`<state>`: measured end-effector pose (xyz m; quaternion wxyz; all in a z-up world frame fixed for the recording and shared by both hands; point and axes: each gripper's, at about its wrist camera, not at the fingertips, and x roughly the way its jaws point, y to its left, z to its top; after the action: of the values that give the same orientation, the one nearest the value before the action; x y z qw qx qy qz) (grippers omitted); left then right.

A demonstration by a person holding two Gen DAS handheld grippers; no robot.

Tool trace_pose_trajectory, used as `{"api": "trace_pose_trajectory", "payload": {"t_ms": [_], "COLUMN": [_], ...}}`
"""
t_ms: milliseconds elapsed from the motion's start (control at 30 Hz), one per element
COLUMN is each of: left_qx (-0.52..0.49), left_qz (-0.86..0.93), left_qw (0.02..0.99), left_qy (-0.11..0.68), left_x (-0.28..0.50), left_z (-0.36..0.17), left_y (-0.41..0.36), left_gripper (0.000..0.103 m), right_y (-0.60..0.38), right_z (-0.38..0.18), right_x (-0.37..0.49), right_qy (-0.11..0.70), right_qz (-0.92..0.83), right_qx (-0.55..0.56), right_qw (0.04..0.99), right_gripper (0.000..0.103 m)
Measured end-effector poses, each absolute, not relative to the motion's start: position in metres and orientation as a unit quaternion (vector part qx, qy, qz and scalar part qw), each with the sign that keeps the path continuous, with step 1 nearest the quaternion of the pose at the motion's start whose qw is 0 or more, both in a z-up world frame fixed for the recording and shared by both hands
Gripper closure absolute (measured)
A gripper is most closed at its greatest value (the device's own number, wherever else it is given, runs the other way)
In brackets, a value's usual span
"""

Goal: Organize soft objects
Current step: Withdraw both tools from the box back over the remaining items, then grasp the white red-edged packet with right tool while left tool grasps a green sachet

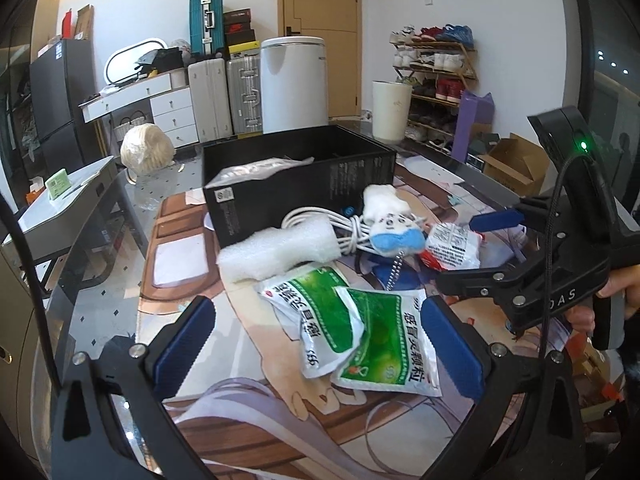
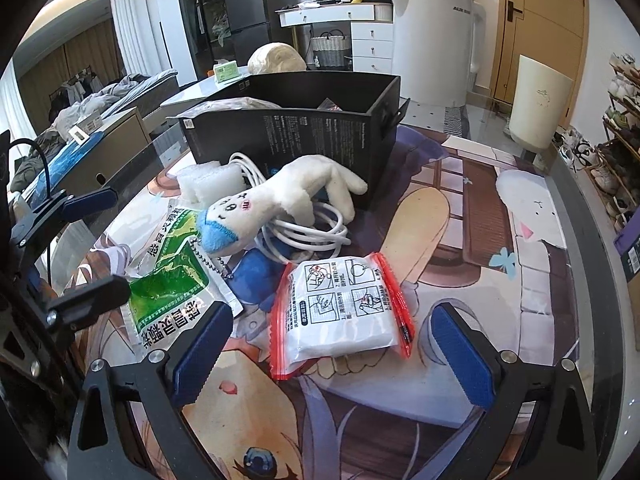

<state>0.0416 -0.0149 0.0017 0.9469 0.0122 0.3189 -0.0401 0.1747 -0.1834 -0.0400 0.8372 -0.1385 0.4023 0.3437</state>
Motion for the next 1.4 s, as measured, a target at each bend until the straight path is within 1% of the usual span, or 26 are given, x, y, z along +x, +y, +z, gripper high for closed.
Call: {"api": "trace_pose_trajectory", "payload": {"t_ms": [100,267,333,467,700,767,833,967,1133,1200,1300,1400], "left_qx": [0.015,0.031,0.036,0.054,0.087,0.094,0.102,0.108,0.103,0.097,0.098,0.101], "left_qz": [-0.052,-0.071,-0.075,-0.084,-0.089,-0.088,-0.092,-0.098,-0.115,-0.12,-0.126,-0.128], "left_qw": [0.944,0.941,0.939,0.936,0.928,0.925,0.922,0.919,0.918,0.917,0.917,0.917], "left_qy": [0.324,0.33,0.333,0.338,0.352,0.357,0.362,0.367,0.366,0.367,0.365,0.364], "left_x": [0.041,0.039,0.038,0.038,0.042,0.043,0.044,0.045,0.043,0.042,0.041,0.039], "left_z": [0.0,-0.003,-0.005,-0.007,-0.011,-0.013,-0.015,-0.017,-0.017,-0.017,-0.017,-0.016], "left_y": [-0.019,-0.029,-0.031,-0.04,-0.052,-0.055,-0.057,-0.059,-0.059,-0.058,-0.058,-0.059], "left_gripper": [0.0,0.0,0.0,0.0,0.001,0.004,0.013,0.021,0.038,0.041,0.049,0.052], "right_y": [-0.182,-0.18,-0.18,-0.179,-0.18,-0.18,-0.181,-0.181,-0.181,-0.181,-0.181,-0.181], "right_z": [-0.041,-0.044,-0.044,-0.044,-0.044,-0.044,-0.044,-0.044,-0.044,-0.045,-0.045,-0.045], "right_x": [0.174,0.172,0.171,0.169,0.166,0.166,0.167,0.167,0.166,0.166,0.166,0.166], "right_qy": [0.403,0.407,0.405,0.402,0.4,0.4,0.4,0.4,0.4,0.4,0.4,0.4], "right_qz": [0.347,0.349,0.349,0.35,0.35,0.351,0.351,0.351,0.351,0.352,0.352,0.352], "right_qx": [-0.143,-0.152,-0.157,-0.165,-0.171,-0.171,-0.171,-0.171,-0.171,-0.171,-0.171,-0.171], "right_qw": [0.835,0.83,0.83,0.83,0.83,0.829,0.829,0.829,0.829,0.829,0.829,0.829], "right_gripper": [0.006,0.019,0.02,0.025,0.027,0.027,0.027,0.027,0.027,0.027,0.027,0.027]}}
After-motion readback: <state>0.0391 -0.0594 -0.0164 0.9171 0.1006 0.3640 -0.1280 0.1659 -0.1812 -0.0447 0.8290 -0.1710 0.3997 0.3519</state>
